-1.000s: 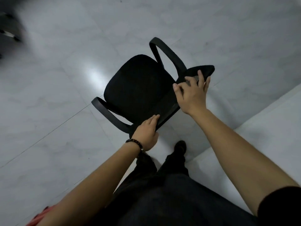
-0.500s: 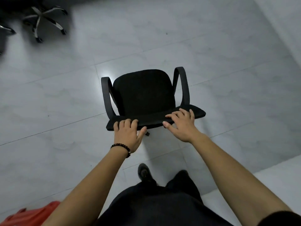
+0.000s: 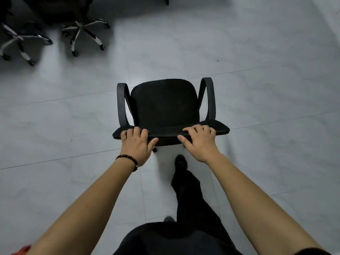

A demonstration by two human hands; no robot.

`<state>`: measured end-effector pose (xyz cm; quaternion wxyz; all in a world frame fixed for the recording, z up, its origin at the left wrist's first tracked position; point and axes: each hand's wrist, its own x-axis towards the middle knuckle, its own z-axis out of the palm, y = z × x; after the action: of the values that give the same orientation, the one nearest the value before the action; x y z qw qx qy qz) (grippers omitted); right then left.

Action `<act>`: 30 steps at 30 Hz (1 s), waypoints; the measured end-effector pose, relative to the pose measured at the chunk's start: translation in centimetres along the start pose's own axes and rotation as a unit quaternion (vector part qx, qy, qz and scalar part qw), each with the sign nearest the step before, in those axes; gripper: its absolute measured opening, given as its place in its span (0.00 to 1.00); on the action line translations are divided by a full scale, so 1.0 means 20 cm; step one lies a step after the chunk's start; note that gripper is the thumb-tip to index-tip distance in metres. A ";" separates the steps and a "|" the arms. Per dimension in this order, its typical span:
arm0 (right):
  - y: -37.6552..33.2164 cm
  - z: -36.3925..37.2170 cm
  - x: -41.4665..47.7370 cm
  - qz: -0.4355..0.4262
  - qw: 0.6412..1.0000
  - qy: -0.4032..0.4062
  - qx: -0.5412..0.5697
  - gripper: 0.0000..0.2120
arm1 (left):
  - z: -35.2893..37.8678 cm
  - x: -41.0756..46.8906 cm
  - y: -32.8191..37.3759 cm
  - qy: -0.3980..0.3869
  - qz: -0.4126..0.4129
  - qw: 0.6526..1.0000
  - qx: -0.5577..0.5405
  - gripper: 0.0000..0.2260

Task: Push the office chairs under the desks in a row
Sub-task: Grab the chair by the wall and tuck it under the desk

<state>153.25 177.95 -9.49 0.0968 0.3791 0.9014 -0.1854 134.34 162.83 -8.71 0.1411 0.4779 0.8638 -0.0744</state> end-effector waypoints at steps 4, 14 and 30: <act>-0.04 -0.16 0.44 -0.041 0.999 -0.008 -0.008 0.28 | -0.17 0.39 -0.15 -0.028 -0.026 0.999 -0.008 0.25; 0.03 -0.50 1.29 0.033 0.998 -0.050 -0.016 0.31 | -0.49 1.21 -0.37 -0.076 -0.064 0.994 -0.051 0.26; -0.22 -0.96 2.74 0.149 0.988 -0.042 -0.002 0.40 | -1.07 2.81 -0.88 -0.089 0.034 0.995 -0.035 0.30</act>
<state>111.40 218.34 -7.99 0.1619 0.5005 0.8307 -0.1825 87.37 204.28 -6.13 0.2366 0.4935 0.8330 -0.0816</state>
